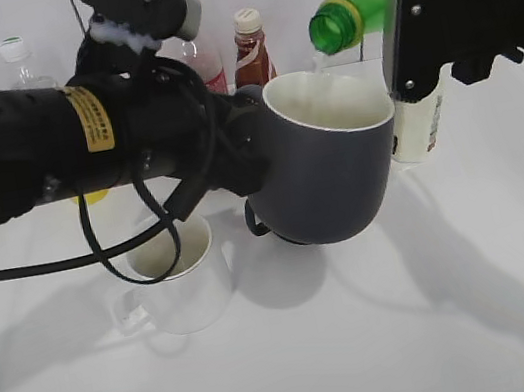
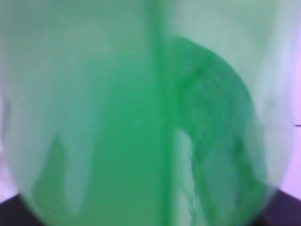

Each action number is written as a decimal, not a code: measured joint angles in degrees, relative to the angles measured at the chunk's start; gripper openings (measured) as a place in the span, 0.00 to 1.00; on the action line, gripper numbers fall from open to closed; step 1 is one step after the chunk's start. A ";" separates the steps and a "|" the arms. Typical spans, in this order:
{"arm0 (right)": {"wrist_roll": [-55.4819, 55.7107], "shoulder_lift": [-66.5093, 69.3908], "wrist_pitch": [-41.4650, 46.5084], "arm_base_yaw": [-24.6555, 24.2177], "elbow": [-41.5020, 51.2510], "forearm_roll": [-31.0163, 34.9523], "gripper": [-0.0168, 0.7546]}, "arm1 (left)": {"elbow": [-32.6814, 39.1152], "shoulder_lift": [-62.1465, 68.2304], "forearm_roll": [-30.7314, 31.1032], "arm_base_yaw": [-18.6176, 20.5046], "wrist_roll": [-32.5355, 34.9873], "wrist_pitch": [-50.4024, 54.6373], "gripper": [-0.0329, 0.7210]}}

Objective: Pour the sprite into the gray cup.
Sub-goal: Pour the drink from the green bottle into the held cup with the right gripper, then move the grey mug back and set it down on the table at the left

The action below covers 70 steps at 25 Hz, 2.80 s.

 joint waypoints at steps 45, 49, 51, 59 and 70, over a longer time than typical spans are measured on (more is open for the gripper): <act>5.68 -0.01 6.01 0.00 -0.06 3.65 0.58 | 0.00 0.04 0.16 0.34 0.17 -0.15 0.13; 16.45 -0.18 9.93 0.00 -0.06 3.82 0.58 | 0.00 -0.08 0.22 1.89 0.17 -0.65 0.13; 22.75 -0.78 11.84 0.00 -0.06 3.82 0.58 | 0.00 -0.40 0.22 2.88 0.17 -1.03 0.13; 53.64 -3.48 17.66 -2.26 -0.06 3.66 0.58 | 0.76 -3.06 0.22 8.17 0.17 -7.59 0.13; 95.84 -2.41 19.03 -16.11 2.47 -15.50 0.58 | 23.04 -4.65 -2.74 37.69 1.59 -29.48 0.13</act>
